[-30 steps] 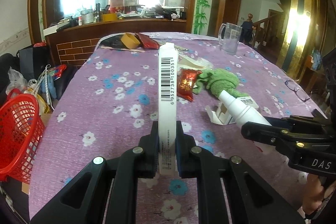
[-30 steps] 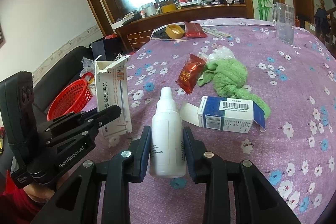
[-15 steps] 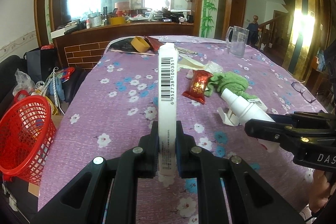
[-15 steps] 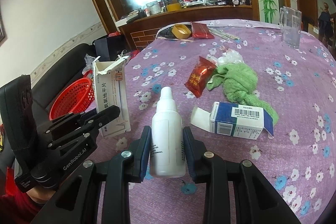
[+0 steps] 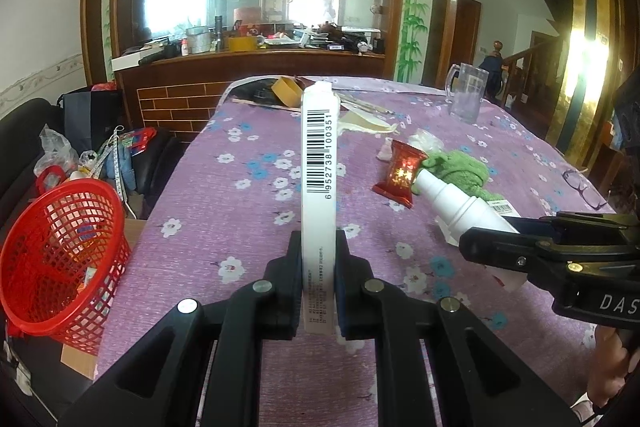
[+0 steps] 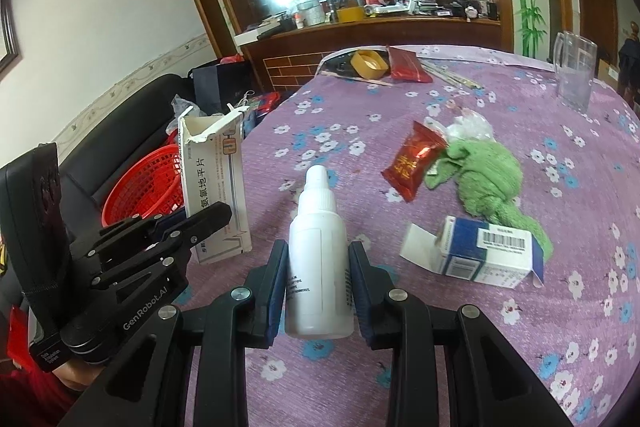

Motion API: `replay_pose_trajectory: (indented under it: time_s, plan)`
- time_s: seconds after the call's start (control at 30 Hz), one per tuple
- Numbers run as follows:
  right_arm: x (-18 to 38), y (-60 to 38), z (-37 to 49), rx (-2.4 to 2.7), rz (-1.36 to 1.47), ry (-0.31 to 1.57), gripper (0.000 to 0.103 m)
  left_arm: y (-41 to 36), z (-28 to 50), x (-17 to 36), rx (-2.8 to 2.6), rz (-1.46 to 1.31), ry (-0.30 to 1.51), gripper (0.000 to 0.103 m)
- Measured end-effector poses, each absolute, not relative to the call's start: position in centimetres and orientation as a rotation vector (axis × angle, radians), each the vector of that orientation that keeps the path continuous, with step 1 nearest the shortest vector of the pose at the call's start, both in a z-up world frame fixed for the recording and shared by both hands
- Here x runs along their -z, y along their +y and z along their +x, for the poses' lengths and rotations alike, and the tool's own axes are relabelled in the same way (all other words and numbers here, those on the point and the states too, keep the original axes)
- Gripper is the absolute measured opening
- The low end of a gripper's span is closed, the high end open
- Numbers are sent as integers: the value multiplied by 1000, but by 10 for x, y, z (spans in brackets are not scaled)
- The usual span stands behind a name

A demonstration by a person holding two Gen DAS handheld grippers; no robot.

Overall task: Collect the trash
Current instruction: 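Lift the spray bottle and white box and carry them toward the red basket, then hold both items over the red basket and open both tools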

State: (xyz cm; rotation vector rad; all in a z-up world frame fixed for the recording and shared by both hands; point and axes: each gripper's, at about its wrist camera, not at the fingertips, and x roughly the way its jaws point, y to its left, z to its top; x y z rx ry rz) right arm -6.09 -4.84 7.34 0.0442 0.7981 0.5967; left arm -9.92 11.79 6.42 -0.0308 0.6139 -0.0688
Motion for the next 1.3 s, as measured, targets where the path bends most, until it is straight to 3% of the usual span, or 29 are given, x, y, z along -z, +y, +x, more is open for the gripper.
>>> replay_pose_trajectory:
  time_s: [0.67, 1.03, 1.3]
  plan:
    - [-102, 41, -33, -744, 1, 819, 33, 239, -133, -108, -115, -187, 513, 13]
    - [-114, 149, -22, -896, -36, 854, 33, 338, -149, -88, -242, -359, 561, 13]
    - [-105, 223, -15, -957, -65, 891, 33, 368, -150, -75, -275, -401, 585, 13]
